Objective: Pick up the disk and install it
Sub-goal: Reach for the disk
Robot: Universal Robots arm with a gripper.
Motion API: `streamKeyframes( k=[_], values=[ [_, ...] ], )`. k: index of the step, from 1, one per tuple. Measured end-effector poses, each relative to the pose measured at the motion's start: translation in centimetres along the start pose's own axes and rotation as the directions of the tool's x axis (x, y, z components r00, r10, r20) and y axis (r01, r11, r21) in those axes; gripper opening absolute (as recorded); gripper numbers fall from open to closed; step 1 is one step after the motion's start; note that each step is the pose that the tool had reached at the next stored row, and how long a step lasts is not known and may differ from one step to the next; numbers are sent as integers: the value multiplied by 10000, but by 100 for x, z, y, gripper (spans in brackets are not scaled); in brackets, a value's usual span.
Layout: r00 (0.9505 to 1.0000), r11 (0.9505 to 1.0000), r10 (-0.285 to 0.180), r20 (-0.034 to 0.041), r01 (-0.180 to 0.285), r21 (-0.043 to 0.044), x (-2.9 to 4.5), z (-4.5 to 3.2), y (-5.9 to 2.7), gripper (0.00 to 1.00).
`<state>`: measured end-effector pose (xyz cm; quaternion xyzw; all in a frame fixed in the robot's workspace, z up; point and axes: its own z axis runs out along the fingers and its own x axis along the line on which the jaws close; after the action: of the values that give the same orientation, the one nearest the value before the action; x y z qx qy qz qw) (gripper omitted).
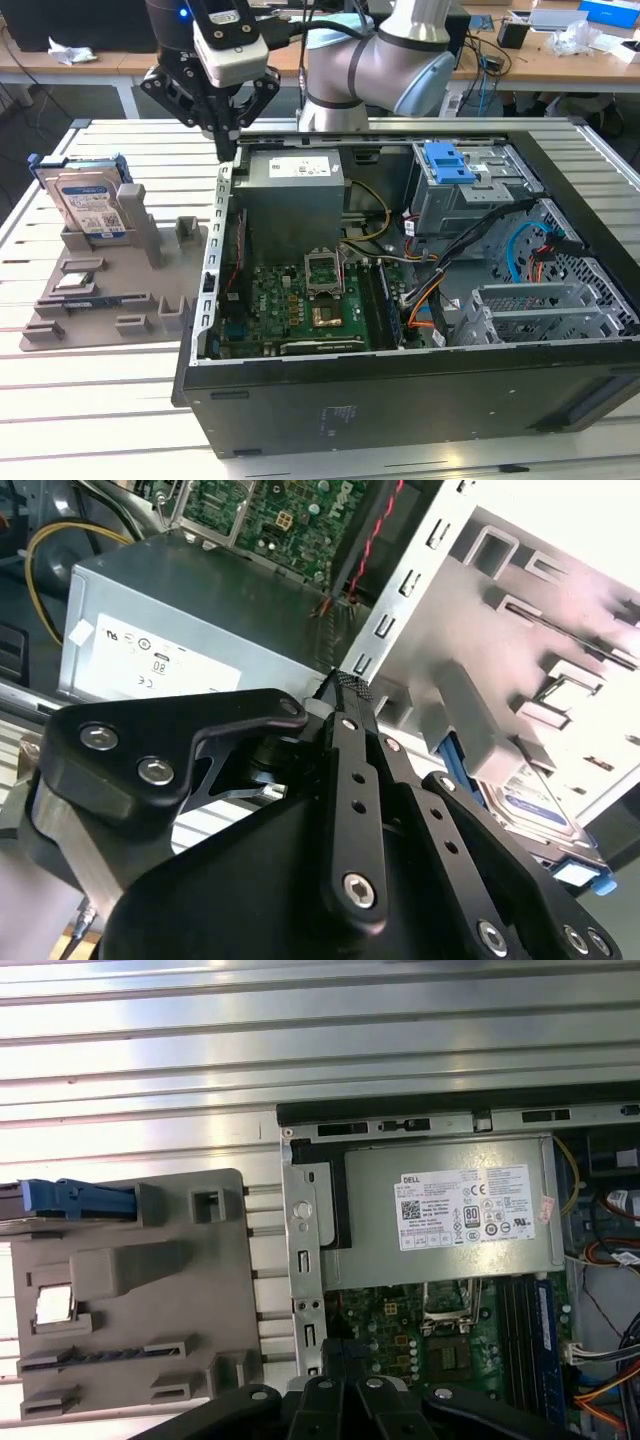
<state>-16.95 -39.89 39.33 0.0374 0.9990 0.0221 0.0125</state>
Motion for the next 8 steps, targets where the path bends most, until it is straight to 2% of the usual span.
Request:
streamKeyframes(
  k=[8],
  values=[
    [10000,10000,0,0,0,0,143,-4,-11,11]
  ],
)
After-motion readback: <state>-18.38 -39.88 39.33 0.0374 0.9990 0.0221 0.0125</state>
